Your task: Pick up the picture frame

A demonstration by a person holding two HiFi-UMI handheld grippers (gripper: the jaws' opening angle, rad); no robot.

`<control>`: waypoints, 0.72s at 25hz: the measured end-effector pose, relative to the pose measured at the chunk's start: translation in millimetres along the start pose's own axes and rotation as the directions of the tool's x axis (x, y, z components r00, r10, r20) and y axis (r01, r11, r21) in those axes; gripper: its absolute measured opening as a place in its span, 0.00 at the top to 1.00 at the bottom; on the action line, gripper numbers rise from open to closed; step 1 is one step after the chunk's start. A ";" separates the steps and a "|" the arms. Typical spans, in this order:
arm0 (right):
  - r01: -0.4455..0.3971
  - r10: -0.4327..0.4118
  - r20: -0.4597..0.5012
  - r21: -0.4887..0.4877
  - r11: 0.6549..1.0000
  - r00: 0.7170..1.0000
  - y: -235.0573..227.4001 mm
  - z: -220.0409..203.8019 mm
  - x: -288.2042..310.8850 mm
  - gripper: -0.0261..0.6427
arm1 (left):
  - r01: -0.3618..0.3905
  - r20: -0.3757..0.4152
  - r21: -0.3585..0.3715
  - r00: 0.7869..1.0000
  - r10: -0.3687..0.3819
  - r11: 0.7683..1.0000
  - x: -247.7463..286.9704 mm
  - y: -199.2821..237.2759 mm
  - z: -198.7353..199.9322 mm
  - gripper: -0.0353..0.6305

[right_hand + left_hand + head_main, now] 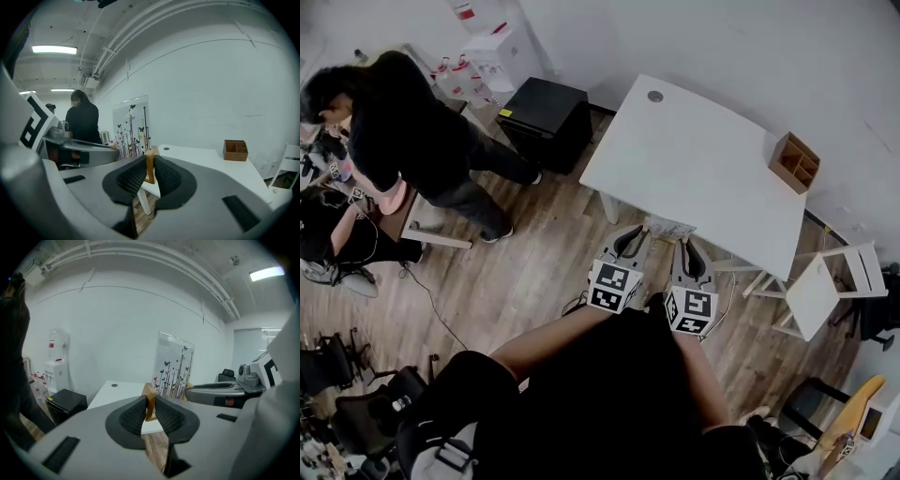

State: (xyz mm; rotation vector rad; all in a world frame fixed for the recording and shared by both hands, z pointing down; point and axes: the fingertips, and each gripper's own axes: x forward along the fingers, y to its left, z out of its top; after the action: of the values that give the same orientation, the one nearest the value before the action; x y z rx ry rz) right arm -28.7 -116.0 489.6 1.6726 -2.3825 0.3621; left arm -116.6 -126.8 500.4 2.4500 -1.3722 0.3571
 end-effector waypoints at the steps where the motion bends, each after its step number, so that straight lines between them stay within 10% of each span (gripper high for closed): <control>1: 0.001 -0.001 0.007 -0.006 1.000 1.000 2.1 2.3 0.6 0.86 | 0.000 0.007 0.000 1.000 0.000 1.000 -0.8 2.0 2.1 0.85; 18: 0.050 -0.050 0.015 -0.029 0.998 0.999 8.7 6.4 -1.1 0.86 | 0.032 0.027 0.008 0.999 -0.032 0.999 -3.2 6.1 4.8 0.85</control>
State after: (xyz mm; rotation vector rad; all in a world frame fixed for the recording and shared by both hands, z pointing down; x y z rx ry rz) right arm -36.6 -114.2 482.5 1.7240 -2.3400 0.3060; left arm -123.2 -129.2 495.7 2.4888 -1.3433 0.3241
